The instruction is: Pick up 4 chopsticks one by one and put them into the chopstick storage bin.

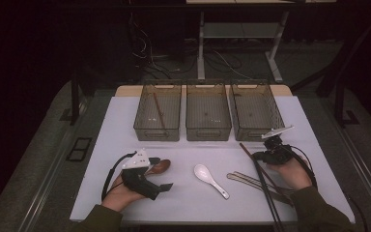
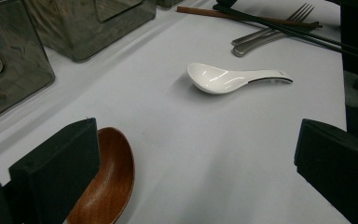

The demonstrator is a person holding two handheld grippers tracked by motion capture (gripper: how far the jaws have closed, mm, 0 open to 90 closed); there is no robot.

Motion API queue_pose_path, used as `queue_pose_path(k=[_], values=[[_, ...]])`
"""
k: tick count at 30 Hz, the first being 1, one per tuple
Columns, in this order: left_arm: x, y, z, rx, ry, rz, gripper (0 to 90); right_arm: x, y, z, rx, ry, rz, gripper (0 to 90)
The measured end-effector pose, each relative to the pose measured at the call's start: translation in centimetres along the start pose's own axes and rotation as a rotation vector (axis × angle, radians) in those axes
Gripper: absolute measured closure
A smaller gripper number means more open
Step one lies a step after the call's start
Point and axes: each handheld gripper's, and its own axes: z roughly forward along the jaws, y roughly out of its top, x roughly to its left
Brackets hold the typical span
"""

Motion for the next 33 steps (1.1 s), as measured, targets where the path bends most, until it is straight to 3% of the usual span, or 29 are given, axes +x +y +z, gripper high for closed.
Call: queue_pose_path(k=[16,20,24,29,33], values=[[0.0,0.0,0.0,-0.002,0.001,-0.001,0.0,1.0,0.2,0.4,-0.007,0.054,-0.044,88.4],[0.0,0.0,0.0,-0.002,0.000,-0.001,0.0,0.5,0.1,-0.7,-0.041,0.057,-0.015,80.6],[0.0,0.0,-0.1,-0.003,0.001,-0.001,0.0,0.6,-0.6,-1.7,-0.058,0.095,0.001,72.0],[0.0,0.0,-0.1,0.000,0.002,0.003,0.0,1.5,-1.9,-2.3,-0.035,0.116,-0.008,65.3],[0.0,0.0,0.0,0.002,0.000,0.002,0.0,2.5,-2.7,-2.2,-0.010,0.106,-0.024,64.2]])
